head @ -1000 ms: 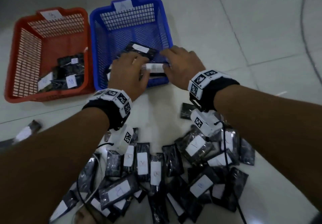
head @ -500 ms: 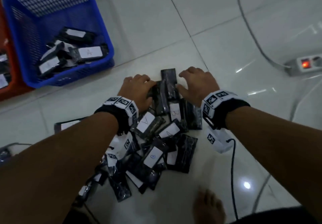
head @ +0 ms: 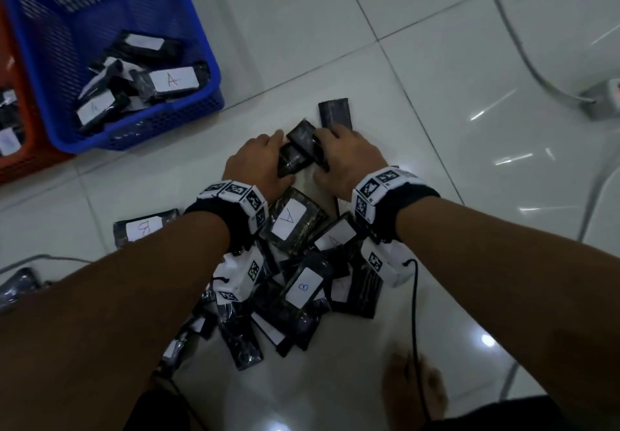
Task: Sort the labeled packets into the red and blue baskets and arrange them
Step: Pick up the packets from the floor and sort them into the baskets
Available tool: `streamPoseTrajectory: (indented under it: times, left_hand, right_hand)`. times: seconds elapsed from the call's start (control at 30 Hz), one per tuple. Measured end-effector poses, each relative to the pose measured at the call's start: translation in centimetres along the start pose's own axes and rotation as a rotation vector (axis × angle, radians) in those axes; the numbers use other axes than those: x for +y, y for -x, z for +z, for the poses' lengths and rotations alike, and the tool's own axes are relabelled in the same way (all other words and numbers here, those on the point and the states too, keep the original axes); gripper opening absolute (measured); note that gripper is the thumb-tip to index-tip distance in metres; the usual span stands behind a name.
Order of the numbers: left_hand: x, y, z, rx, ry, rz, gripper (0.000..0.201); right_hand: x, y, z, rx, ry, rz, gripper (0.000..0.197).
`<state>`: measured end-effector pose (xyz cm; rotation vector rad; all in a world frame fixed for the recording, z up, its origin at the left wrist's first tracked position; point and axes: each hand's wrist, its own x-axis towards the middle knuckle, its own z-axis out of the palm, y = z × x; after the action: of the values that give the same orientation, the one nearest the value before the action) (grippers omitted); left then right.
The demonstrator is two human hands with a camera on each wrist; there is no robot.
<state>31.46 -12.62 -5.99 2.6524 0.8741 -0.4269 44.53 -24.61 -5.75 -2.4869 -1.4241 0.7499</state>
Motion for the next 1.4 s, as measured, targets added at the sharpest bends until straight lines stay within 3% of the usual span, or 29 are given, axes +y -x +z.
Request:
streamPoseTrajectory:
  times: [0.1, 0.23, 0.37, 0.47, 0.53, 0.6, 0.67, 0.73, 0.93, 1.07, 1.17, 1.23, 1.3, 1.4]
  left_hand:
    - [0.8, -0.6, 0.1, 0.020, 0.004, -0.011, 0.074]
    - [1.7, -1.3, 0.1, -0.022, -0.066, -0.037, 0.065]
    - [0.7, -1.2, 0.4, 0.034, -0.009, -0.059, 0.034]
    - [-0.9, -1.0, -0.7, -0.017, 0.364, -0.130, 0.024]
    - [-1.6, -0.5, -2.2, -0.101, 0.812, -0.340, 0.023]
    - [-2.6, 0.2, -4.2, -0.209, 1.241, -0.522, 0.044]
    - [-4.2, 1.3, -6.2, -0.251, 1.440, -0.565, 0.064]
    - [-6.2, 2.7, -8.0, -0.228, 1.488, -0.553, 0.066]
    - [-13.3, 7.8, -11.7, -0.125, 1.142, -0.549, 0.036]
    - [-20.8, 12.1, -13.9, -0.016, 0.730, -0.502, 0.015]
    - [-26.7, 14.6, -15.7, -0.010, 0.335, -0.495, 0.020]
    - [-30.3, 15.4, -16.4, 0.068, 0.302, -0.514, 0.020]
    - [-33.2, 15.3, -16.9, 0.143, 0.285, -0.525, 0.021]
    - [-37.1, 13.9, -17.8, 0.185, 0.226, -0.489, 0.038]
  right_hand:
    - [1.3, 0.0, -1.0, 0.058, -0.236, 0.057, 0.041]
    - [2.4, -0.8, -1.2, 0.028, -0.759, 0.350, 0.013]
    - [2.4, -1.3, -1.1, 0.082, -0.890, 0.382, 0.024]
    - [2.0, -2.0, -1.1, 0.079, -0.833, 0.339, 0.023]
    - [1.2, -2.6, -1.3, 0.062, -0.796, 0.303, 0.024]
    - [-0.2, -3.3, -1.4, 0.021, -0.806, 0.261, 0.031]
    - [-2.1, -3.9, -1.5, -0.026, -0.798, 0.216, 0.031]
    - [-4.6, -4.4, -1.9, -0.023, -0.758, 0.151, 0.021]
    - [-13.8, -5.6, -2.9, 0.018, -0.583, -0.135, 0.031]
    - [-21.0, -7.2, -3.3, -0.087, -0.332, -0.401, 0.031]
    - [-26.6, -9.1, -3.5, -0.165, -0.150, -0.531, 0.023]
    - [-30.4, -10.6, -3.3, -0.179, -0.113, -0.577, 0.015]
    - [-33.8, -12.0, -3.0, -0.165, -0.083, -0.620, 0.024]
    - [-37.3, -13.8, -2.0, -0.109, -0.035, -0.649, 0.028]
